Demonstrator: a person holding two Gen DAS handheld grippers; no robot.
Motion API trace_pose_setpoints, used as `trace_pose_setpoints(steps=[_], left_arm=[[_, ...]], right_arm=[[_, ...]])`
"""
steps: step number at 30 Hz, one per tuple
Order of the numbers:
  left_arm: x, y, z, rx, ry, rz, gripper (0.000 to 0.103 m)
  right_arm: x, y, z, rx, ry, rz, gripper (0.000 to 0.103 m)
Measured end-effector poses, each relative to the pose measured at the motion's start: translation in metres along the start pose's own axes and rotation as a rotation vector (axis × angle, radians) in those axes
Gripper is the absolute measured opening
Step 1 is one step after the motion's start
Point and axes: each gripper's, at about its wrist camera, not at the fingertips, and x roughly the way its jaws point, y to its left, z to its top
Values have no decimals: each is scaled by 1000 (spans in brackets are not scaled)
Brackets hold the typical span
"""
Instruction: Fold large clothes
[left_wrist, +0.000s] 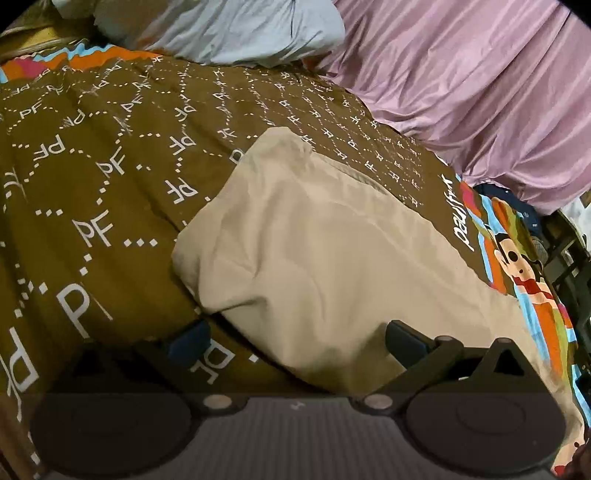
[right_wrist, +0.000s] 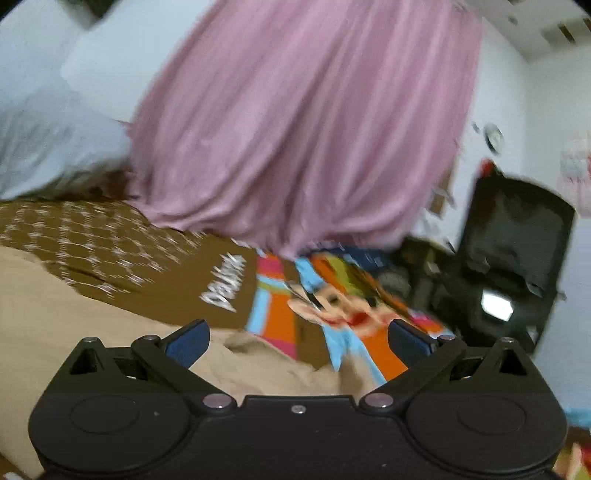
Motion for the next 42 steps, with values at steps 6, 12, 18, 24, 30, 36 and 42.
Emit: trace_pose_setpoints(steps=[6, 12, 18, 24, 30, 36, 42], left_arm=[[2, 8, 4, -66, -17, -33, 103], [4, 7, 3, -60, -42, -22, 98], [-3, 0, 6, -70, -117, 51, 44], [-22, -29, 20, 23, -175, 51, 13], [-58, -122, 29, 339, -283, -5, 9], [-78, -231, 26, 611, -279, -117, 9], [-67, -317, -8, 807, -201, -156, 9]], right_arm=[[-3, 9, -1, 55, 6, 239, 102], [12, 74, -6, -143, 138, 396, 102], [31, 76, -16, -74, 240, 456, 102], [29, 76, -18, -64, 227, 453, 102], [33, 64, -19, 17, 259, 487, 102], [46, 36, -17, 209, 311, 607, 98], [55, -51, 13, 427, 415, 543, 88]])
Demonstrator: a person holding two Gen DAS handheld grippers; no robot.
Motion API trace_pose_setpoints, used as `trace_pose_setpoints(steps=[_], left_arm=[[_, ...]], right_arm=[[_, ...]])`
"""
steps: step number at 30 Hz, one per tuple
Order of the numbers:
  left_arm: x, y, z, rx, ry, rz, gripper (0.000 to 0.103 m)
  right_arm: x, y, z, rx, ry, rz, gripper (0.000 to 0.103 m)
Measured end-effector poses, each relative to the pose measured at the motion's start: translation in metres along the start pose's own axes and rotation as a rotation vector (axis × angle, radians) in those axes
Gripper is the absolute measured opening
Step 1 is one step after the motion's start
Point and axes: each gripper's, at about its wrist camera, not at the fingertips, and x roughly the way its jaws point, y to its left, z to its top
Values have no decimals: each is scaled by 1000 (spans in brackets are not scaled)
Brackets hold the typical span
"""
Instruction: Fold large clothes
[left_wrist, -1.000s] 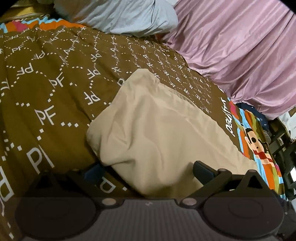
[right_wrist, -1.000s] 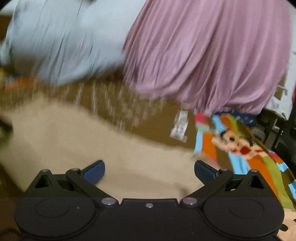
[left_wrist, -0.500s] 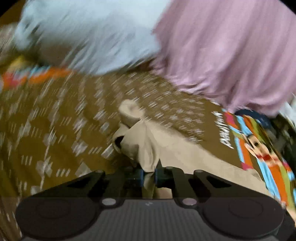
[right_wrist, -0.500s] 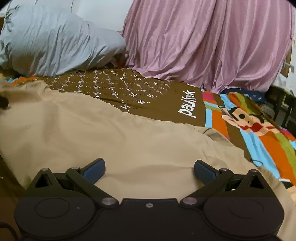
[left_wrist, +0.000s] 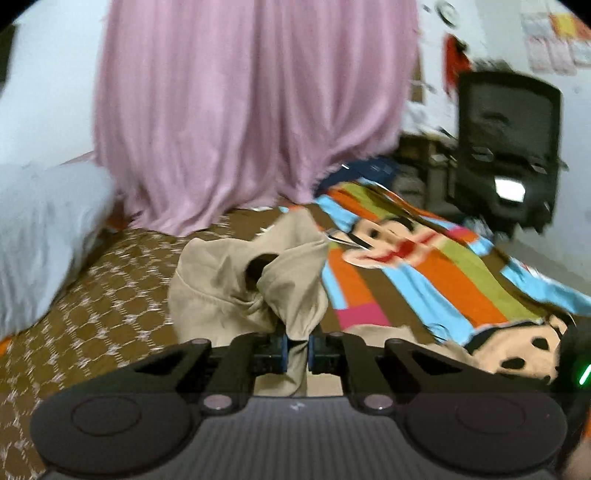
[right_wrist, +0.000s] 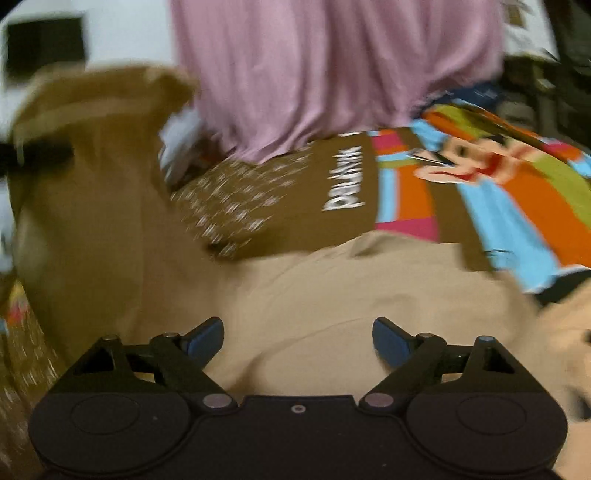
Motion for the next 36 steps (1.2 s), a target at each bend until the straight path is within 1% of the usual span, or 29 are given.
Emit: trace_pose_setpoints(steps=[2, 4, 5, 8, 11, 13, 15, 16, 19, 20, 21, 22, 23, 24, 25, 26, 28, 29, 30, 31, 32, 33, 34, 36], left_arm=[[13, -26, 3, 36, 31, -23, 9], [25, -50, 3, 68, 56, -46, 9], [30, -62, -1, 87, 69, -61, 9], [40, -98, -15, 149, 112, -113, 9], [45, -120, -37, 174, 161, -180, 9], [48, -135, -51, 208, 183, -217, 9], [46, -146, -64, 249, 192, -229, 9], [46, -149, -69, 261, 198, -236, 9], [47, -152, -80, 276, 226, -258, 9], [48, -153, -83, 281, 234, -265, 9], [50, -153, -87, 285, 246, -271, 9], [53, -152, -90, 287, 258, -276, 9], [56, -151, -93, 289, 268, -280, 10], [58, -151, -96, 292, 272, -284, 10], [60, -152, -99, 300, 267, -287, 11], [59, -153, -102, 313, 260, -286, 12], [55, -153, -103, 324, 252, -291, 16], [51, -151, -102, 315, 249, -296, 24], [48, -150, -99, 304, 249, -312, 36], [43, -146, -97, 287, 249, -335, 43], [36, -141, -94, 265, 243, -357, 52], [27, -135, -92, 241, 233, -379, 59], [19, -128, -89, 220, 221, -399, 64], [0, -111, -86, 174, 189, -417, 82]], right_arm=[[-19, -30, 13, 78, 2, -12, 88], [-38, -68, 21, 200, -22, -19, 86], [-45, -86, 22, 273, -21, 0, 85], [-58, -139, 17, 513, -16, 138, 81], [-63, -174, 6, 749, -29, 305, 81], [-62, -187, 2, 835, -17, 395, 81], [-59, -193, 0, 868, 6, 434, 81], [-56, -194, -1, 877, 19, 431, 81], [-45, -198, -4, 894, 55, 358, 79], [-40, -197, -5, 891, 59, 339, 74], [-35, -195, -4, 881, 53, 314, 65], [-29, -193, -2, 862, 43, 290, 59], [-24, -190, 0, 838, 34, 266, 43], [-21, -189, 2, 808, 20, 246, 34], [-18, -186, 5, 776, 10, 227, 29], [-18, -182, 8, 734, 2, 196, 18], [-18, -178, 7, 654, -20, 141, 16], [-17, -176, 7, 619, -19, 112, 15], [-15, -176, 7, 596, -9, 82, 15], [-14, -176, 5, 588, 0, 62, 15], [-13, -177, 4, 587, 4, 49, 15], [-12, -178, 3, 580, 6, 31, 15], [-13, -178, 2, 565, 4, 8, 15], [-13, -177, 2, 540, 1, -23, 15]])
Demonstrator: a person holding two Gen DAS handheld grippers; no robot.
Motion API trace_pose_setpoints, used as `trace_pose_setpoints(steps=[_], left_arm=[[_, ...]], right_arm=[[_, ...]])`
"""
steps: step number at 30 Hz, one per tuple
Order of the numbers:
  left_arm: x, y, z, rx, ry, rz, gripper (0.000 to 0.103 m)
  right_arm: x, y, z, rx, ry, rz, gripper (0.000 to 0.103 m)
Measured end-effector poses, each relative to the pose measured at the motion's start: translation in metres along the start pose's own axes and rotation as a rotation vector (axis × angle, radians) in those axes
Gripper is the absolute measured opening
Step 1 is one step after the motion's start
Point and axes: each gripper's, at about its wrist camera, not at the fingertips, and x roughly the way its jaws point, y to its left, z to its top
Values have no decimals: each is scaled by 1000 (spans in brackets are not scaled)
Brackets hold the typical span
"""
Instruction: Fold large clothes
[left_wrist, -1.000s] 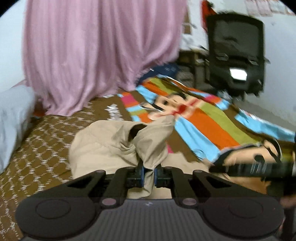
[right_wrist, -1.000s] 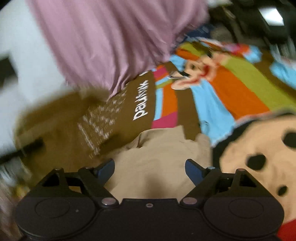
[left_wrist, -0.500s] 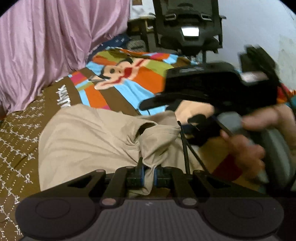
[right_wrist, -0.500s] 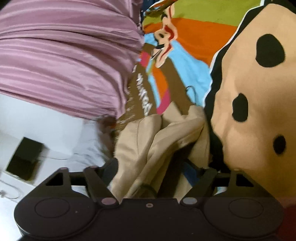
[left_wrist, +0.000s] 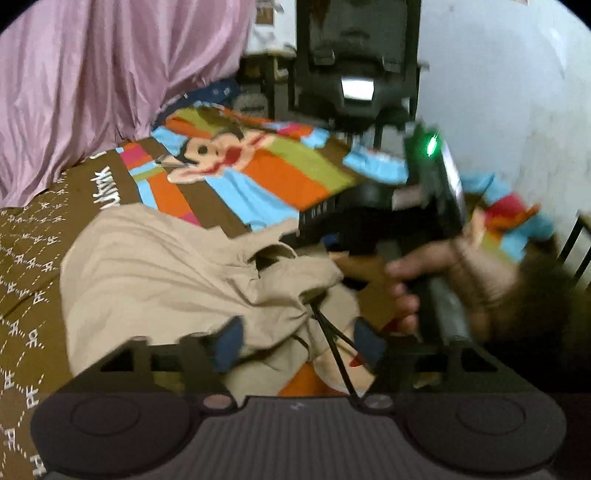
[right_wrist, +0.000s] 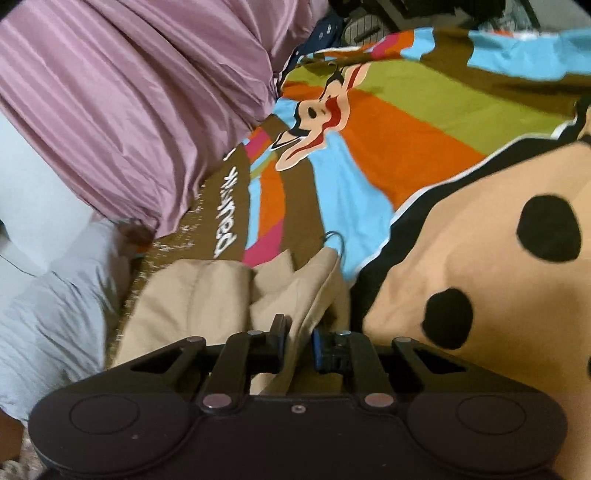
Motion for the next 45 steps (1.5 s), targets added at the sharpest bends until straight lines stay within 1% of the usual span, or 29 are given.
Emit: trace_pose_setpoints(steps=[1, 4, 6, 7, 9, 10, 11, 12, 14, 16, 17, 18, 20, 21, 22, 23, 26, 29, 32, 33, 34, 35, 36, 37, 38, 39, 40, 43, 45], left_arm=[[-12, 4, -2, -16, -20, 4, 84], [-42, 27, -7, -103, -69, 32, 87], [-56, 48, -10, -193, -100, 75, 95], [-61, 58, -11, -238, -114, 103, 98], [-64, 84, -12, -340, -129, 181, 102], [-61, 96, -11, -388, -119, 222, 102], [-57, 109, -10, -442, -110, 260, 102], [-52, 121, -10, -489, -102, 278, 102], [-37, 145, -9, -570, -79, 274, 102], [-20, 166, -11, -642, -40, 255, 100], [-12, 173, -12, -666, -14, 244, 97], [-2, 177, -13, -682, 18, 222, 95], [10, 180, -17, -675, 68, 189, 95], [12, 178, -19, -668, 76, 184, 94], [14, 176, -20, -656, 80, 179, 94], [15, 171, -24, -640, 86, 178, 94], [28, 160, -32, -618, 112, 166, 94], [38, 158, -45, -683, 107, 140, 96], [36, 161, -51, -705, 88, 133, 96], [35, 161, -52, -703, 84, 134, 96], [35, 161, -53, -699, 81, 136, 96], [35, 160, -54, -699, 78, 138, 96], [35, 159, -54, -699, 74, 141, 96], [34, 157, -55, -693, 67, 147, 96], [34, 156, -55, -685, 62, 152, 96], [33, 154, -55, -681, 57, 155, 96], [34, 154, -55, -681, 55, 156, 96], [33, 155, -57, -690, 50, 146, 96], [33, 157, -59, -702, 49, 137, 96]], right_arm=[[1, 1, -1, -5, -1, -6, 16], [-3, 5, -1, -25, -10, -34, 23], [-9, 11, -1, -65, -34, -80, 38], [-13, 15, -1, -90, -55, -96, 42], [-27, 25, -3, -156, -122, -119, 56], [-33, 33, -5, -198, -153, -111, 61], [-39, 38, -7, -231, -172, -87, 68], [-42, 44, -9, -254, -177, -45, 75], [-39, 52, -13, -272, -134, 38, 79], [-27, 55, -19, -250, -61, 73, 78], [-22, 54, -21, -231, -32, 71, 70], [-18, 53, -24, -217, 2, 68, 52], [-15, 50, -30, -205, 61, 77, 27], [-17, 50, -33, -212, 74, 66, 23], [-20, 52, -36, -233, 80, 53, 16], [-24, 57, -39, -250, 83, 37, 13], [-44, 63, -49, -288, 67, -21, 12], [-49, 57, -66, -354, 53, -87, 12], [-45, 47, -64, -325, 54, -84, 17], [-48, 49, -62, -323, 33, -88, 22], [-52, 52, -60, -343, 2, -95, 23], [-54, 59, -56, -376, -29, -100, 27], [-55, 67, -52, -422, -63, -108, 28], [-54, 77, -45, -477, -84, -104, 30], [-50, 85, -40, -516, -85, -88, 36], [-43, 97, -32, -564, -69, -49, 43], [-34, 107, -26, -607, -58, -10, 45], [1, 136, -13, -729, -23, 90, 46], [27, 154, -10, -795, 14, 132, 45]])
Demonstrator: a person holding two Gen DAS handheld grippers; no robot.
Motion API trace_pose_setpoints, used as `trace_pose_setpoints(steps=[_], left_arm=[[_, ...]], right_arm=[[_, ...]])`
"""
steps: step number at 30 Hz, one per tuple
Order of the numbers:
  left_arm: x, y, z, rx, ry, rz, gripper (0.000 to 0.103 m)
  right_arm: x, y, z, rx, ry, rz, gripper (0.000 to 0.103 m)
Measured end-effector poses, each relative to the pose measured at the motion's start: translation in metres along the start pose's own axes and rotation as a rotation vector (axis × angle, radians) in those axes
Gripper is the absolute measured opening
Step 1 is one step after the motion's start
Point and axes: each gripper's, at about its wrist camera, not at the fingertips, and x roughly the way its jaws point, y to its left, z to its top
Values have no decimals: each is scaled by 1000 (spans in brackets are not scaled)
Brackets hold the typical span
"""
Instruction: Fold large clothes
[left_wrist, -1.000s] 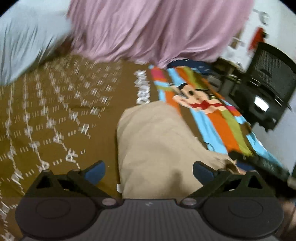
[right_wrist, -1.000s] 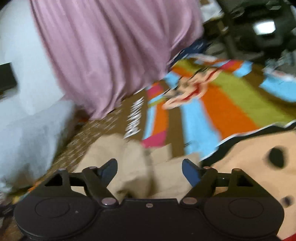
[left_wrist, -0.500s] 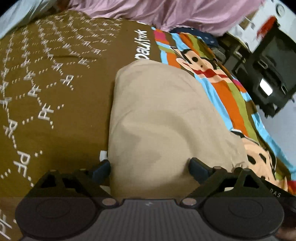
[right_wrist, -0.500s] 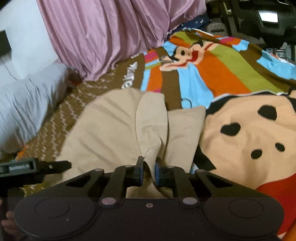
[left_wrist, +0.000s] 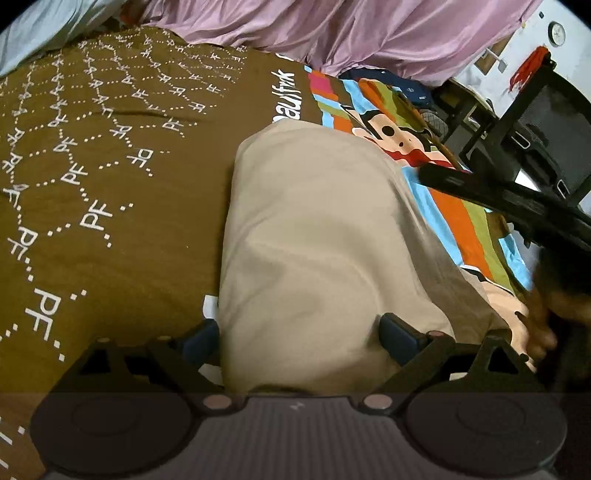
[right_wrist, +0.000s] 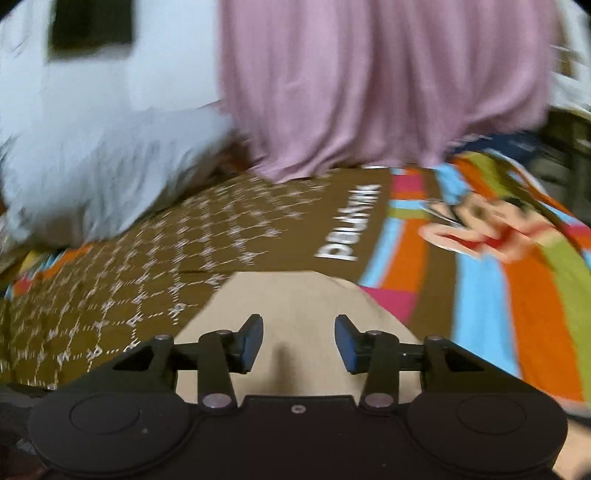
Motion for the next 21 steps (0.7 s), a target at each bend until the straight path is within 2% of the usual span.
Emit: trace_pose_setpoints(steps=[3, 5, 8, 12, 14, 17, 19, 21], left_arm=[[1, 2, -1, -15, -4, -7, 96], [2, 2, -2, -21, -7, -4, 96], [5, 4, -2, -17, -3, -6, 96], [10, 4, -2, 3, 4, -1, 99], [11, 5, -2, -4, 12, -1, 100], [5, 13, -1, -50, 25, -38, 99], [-5, 16, 0, -80, 13, -66, 98], [-13, 15, 1, -69, -5, -72, 98]], right_arm=[[41, 10, 9, -56, 51, 62, 45], [65, 17, 5, -83, 108, 40, 45], [86, 15, -6, -26, 169, 32, 46], [95, 0, -22, 57, 180, 60, 46], [96, 1, -24, 55, 183, 50, 47], [84, 4, -23, 58, 153, 28, 47], [59, 3, -22, 85, 113, 9, 49], [27, 6, -25, 84, 80, -25, 51]])
